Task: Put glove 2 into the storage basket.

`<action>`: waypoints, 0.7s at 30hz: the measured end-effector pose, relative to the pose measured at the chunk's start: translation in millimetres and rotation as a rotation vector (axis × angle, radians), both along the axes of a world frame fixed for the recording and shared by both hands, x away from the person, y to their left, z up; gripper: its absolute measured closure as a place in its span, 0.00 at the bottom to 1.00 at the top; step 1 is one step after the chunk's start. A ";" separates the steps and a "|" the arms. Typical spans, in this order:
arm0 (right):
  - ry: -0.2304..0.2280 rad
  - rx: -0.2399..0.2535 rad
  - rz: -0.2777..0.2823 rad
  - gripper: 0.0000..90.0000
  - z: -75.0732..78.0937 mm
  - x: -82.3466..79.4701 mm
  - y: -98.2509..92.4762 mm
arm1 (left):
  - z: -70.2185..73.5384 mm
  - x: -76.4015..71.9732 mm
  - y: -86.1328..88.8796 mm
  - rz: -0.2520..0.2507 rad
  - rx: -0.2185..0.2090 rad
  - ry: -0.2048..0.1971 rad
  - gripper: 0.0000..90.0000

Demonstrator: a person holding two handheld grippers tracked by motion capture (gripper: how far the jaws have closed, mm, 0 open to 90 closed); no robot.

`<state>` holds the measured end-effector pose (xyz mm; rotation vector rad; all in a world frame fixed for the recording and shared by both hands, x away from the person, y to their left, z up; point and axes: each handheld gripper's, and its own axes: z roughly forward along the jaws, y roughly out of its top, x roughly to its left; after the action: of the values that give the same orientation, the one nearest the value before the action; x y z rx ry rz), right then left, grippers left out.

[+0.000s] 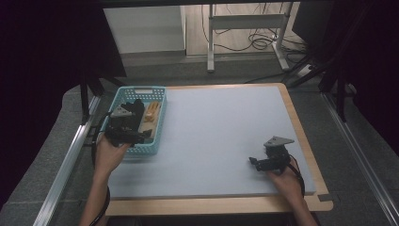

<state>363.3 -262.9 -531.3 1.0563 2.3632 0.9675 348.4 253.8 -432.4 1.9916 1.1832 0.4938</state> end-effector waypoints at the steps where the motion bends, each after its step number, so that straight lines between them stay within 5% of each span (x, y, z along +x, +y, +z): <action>1: 0.000 -0.001 0.000 0.11 0.0 0.0 0.0 | 0.0 -0.7 -1.5 -0.005 0.003 -0.002 0.00; 21: -0.001 0.001 0.000 0.11 0.0 0.1 0.1 | -4.4 -9.5 -31.8 -0.068 0.004 -0.023 0.00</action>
<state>363.4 -262.7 -531.3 1.0554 2.3624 0.9688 338.9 222.0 -436.9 2.0173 1.0977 0.4834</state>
